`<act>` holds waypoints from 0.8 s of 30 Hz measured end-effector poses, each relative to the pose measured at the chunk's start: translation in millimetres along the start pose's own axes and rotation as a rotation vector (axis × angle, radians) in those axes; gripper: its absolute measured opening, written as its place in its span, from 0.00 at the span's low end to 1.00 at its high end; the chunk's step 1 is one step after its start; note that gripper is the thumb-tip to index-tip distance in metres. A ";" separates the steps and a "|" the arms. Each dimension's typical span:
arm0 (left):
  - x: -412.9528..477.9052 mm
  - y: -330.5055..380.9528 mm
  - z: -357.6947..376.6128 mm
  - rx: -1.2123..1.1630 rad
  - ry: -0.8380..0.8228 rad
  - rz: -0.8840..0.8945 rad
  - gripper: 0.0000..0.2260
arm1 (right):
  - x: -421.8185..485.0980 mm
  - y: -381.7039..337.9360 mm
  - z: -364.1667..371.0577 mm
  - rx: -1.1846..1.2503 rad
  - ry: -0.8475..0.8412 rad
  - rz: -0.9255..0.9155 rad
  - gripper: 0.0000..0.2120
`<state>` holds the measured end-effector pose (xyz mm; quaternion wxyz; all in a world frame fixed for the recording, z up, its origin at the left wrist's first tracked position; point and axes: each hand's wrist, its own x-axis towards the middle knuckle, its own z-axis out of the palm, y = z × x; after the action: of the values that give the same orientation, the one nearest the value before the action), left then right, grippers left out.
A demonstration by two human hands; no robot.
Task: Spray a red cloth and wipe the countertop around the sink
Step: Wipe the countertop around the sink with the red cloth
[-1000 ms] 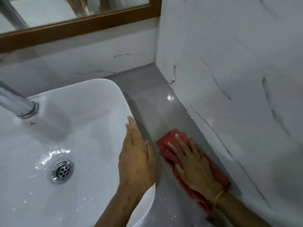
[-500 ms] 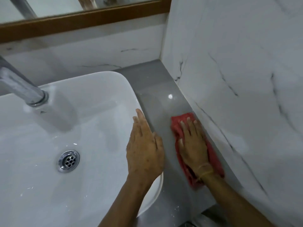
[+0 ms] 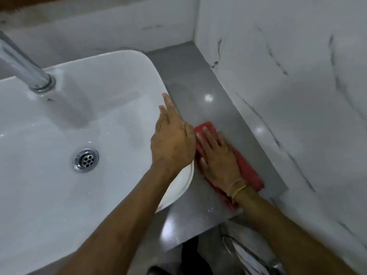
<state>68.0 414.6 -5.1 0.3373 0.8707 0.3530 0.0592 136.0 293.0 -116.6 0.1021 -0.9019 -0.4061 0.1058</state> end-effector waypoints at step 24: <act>-172.5 -42.5 -22.7 -0.112 0.267 0.341 0.19 | -158.1 -101.1 50.2 0.493 0.040 0.050 0.34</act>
<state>-92.6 336.2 8.8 0.3206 0.8820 0.2384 0.2498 -52.0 244.4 -120.2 0.3245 -0.8614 -0.3435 0.1862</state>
